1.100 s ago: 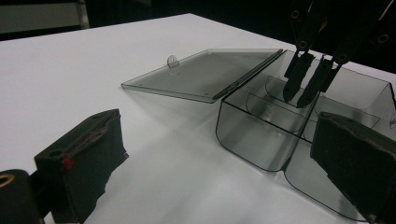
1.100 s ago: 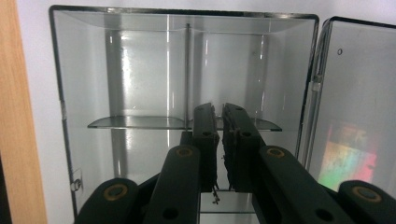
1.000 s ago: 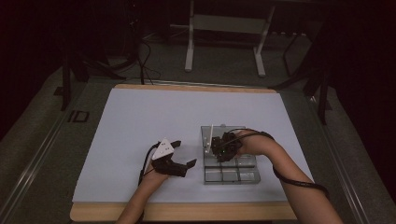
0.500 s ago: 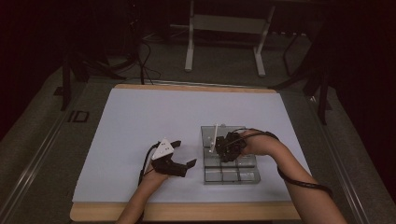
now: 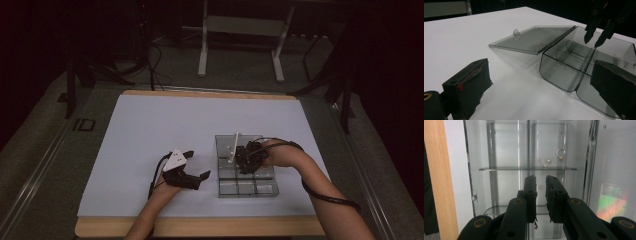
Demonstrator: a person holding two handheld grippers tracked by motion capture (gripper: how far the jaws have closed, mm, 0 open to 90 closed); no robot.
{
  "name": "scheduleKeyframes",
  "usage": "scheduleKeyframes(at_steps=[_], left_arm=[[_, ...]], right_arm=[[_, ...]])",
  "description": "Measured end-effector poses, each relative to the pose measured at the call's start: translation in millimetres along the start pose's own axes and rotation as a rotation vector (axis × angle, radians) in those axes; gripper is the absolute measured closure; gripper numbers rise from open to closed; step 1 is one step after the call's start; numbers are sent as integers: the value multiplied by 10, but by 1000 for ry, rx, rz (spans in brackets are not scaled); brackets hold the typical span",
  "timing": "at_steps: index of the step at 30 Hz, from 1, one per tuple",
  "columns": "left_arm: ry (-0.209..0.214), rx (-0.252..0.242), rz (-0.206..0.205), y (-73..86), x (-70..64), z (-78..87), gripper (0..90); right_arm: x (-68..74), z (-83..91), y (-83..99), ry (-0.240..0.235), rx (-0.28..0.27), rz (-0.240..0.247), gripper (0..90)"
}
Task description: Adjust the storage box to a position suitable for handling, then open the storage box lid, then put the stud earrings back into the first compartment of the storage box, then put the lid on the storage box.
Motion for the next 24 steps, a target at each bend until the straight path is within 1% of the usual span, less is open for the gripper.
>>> scheduleKeyframes(at_steps=[1,2,4,5,9,11,12,13,15,17,18,20,21,22,23,24], left_arm=[[-1,-1,2,0,2,1,34],[-2,0,2,-1,3,1,34],[-1,7,4,-3,7,-4,35],[-2,10,5,-5,8,-7,34],[-8,14,9,-6,7,-13,34],[-16,19,5,-8,4,-18,34],[-16,19,5,-8,4,-18,34],[-20,29,2,-10,-2,-29,34],[-29,37,-2,-12,-9,-39,34],[-32,45,-8,-15,-12,-44,34],[-32,45,-8,-15,-12,-44,34],[-38,57,10,-19,-6,-51,33],[-38,57,10,-19,-6,-51,32],[-42,62,33,-25,7,-63,32],[-37,57,35,-27,9,-66,33],[-33,50,29,-29,3,-66,33]], right_arm=[[7,10,18,1,-5,2,784],[18,32,62,4,-20,-7,783],[26,46,115,9,-28,-20,770],[24,47,143,17,-33,-27,758],[34,54,260,21,-60,-69,705],[45,58,317,36,-69,-85,691],[45,58,317,36,-69,-85,691],[65,67,369,43,-84,-105,657],[78,79,419,59,-99,-128,637],[96,95,472,63,-117,-149,623],[96,95,472,63,-117,-149,623],[118,119,562,74,-138,-181,611],[118,119,562,74,-138,-181,611],[132,133,623,81,-156,-211,602],[143,137,657,84,-163,-221,599],[154,140,690,91,-172,-232,590]])
Point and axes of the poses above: each handheld gripper's, and its own axes: z roughly backward along the jaws, y roughly out of its underside, x roughly to its left, the point moved 1 cm from there along -z, roughly forward along the jaws, and after that the axes turned 9 degrees about z, right-handed, at the moved point
